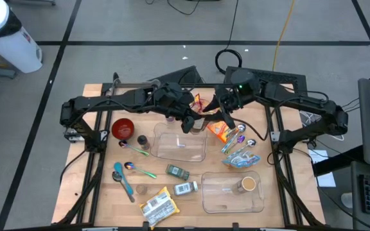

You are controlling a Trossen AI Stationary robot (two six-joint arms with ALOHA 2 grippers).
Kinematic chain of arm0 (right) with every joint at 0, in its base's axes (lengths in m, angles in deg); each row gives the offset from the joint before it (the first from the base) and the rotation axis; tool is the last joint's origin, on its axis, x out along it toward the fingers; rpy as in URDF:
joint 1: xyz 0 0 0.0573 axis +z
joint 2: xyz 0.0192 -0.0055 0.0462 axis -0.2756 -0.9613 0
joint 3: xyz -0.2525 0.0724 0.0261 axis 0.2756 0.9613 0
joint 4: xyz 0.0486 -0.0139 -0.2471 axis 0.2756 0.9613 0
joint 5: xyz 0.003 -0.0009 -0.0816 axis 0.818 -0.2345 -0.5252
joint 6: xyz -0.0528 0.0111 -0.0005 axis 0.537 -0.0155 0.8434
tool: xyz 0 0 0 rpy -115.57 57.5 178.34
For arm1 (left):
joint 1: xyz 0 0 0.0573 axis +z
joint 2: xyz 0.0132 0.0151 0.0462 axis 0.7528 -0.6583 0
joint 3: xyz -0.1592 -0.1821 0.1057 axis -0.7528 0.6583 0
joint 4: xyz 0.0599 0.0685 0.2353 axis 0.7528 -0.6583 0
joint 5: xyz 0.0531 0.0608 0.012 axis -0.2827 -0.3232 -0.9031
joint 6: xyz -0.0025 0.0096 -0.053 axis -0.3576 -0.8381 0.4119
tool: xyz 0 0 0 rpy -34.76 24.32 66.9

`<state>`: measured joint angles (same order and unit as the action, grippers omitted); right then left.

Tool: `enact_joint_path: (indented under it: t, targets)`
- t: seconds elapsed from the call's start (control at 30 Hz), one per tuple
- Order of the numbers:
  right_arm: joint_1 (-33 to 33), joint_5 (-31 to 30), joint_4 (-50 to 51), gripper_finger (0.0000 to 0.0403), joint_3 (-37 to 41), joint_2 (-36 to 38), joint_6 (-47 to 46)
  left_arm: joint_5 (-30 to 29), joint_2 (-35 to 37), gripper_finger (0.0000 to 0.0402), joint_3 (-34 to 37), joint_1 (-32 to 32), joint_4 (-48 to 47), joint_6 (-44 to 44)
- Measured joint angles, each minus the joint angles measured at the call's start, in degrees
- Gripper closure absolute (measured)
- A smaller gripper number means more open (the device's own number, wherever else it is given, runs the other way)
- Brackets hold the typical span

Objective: Pick & Place Food Item
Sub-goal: Put the orange seasoning pack into the bottom transparent bin

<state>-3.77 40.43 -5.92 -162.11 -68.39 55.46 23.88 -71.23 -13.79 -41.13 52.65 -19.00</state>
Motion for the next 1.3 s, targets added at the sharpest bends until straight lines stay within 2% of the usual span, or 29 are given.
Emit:
enact_joint_path:
  t: [0.17,0.3,0.63,1.03,1.3]
  targets:
    - [0.00,-0.25,2.56,0.0279,0.00,0.02,0.83,-0.02,0.01,0.0401,0.00,0.02,0.66,-0.66]
    - [0.03,-2.99,3.21,0.0311,0.00,0.02,0.97,0.00,0.02,0.0401,0.00,0.02,0.68,-0.77]
    - [0.00,-2.95,3.24,0.0397,0.00,0.02,1.17,0.02,0.02,0.0400,0.00,0.03,0.68,-1.12]
    - [-0.16,-2.97,3.80,0.0402,0.06,1.50,0.60,0.38,0.04,0.0351,-0.02,0.75,4.77,-0.43]
    - [-2.02,-3.04,8.89,0.0403,0.07,6.59,0.73,0.50,0.07,0.0277,-0.02,1.77,13.50,0.85]
